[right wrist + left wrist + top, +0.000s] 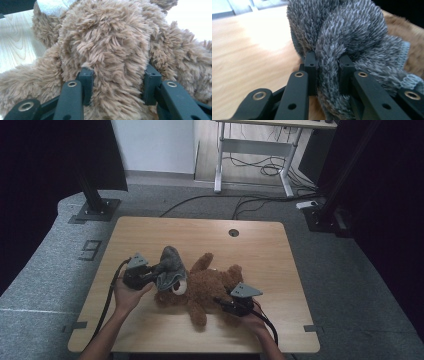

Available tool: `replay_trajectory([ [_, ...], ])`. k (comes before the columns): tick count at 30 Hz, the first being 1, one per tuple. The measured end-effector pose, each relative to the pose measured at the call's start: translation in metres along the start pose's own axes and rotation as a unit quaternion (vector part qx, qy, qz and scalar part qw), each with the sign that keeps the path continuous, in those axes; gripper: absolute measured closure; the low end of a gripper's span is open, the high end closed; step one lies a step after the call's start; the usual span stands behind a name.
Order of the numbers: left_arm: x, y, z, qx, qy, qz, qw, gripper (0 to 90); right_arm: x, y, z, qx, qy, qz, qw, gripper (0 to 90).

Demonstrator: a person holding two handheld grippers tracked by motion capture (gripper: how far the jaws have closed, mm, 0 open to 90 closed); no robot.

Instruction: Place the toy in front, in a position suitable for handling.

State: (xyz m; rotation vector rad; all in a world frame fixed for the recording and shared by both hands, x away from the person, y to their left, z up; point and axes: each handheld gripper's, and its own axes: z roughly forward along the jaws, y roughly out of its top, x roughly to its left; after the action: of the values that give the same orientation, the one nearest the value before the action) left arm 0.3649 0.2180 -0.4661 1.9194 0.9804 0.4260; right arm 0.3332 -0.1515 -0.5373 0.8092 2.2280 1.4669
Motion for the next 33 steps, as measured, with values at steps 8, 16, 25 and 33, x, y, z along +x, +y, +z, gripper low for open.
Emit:
replay_trajectory([
  [8,0.016,-0.039,-0.001,0.032,0.035,-0.014,0.9988,75.0,0.001,0.000,0.000,-0.001,-0.002,0.002,1.0000,55.5],
  [16,0.015,-0.067,0.020,0.084,0.026,-0.017,0.9959,75.2,0.000,0.000,0.000,-0.001,-0.002,0.004,1.0000,55.6],
  [25,0.012,-0.019,-0.010,-0.019,0.043,-0.004,0.9989,74.6,-0.001,-0.001,0.000,-0.003,0.000,0.008,1.0000,55.6],
  [33,0.019,-0.010,0.033,0.039,0.037,-0.028,0.9982,75.0,0.000,0.000,0.000,-0.004,-0.003,0.007,1.0000,55.6],
])
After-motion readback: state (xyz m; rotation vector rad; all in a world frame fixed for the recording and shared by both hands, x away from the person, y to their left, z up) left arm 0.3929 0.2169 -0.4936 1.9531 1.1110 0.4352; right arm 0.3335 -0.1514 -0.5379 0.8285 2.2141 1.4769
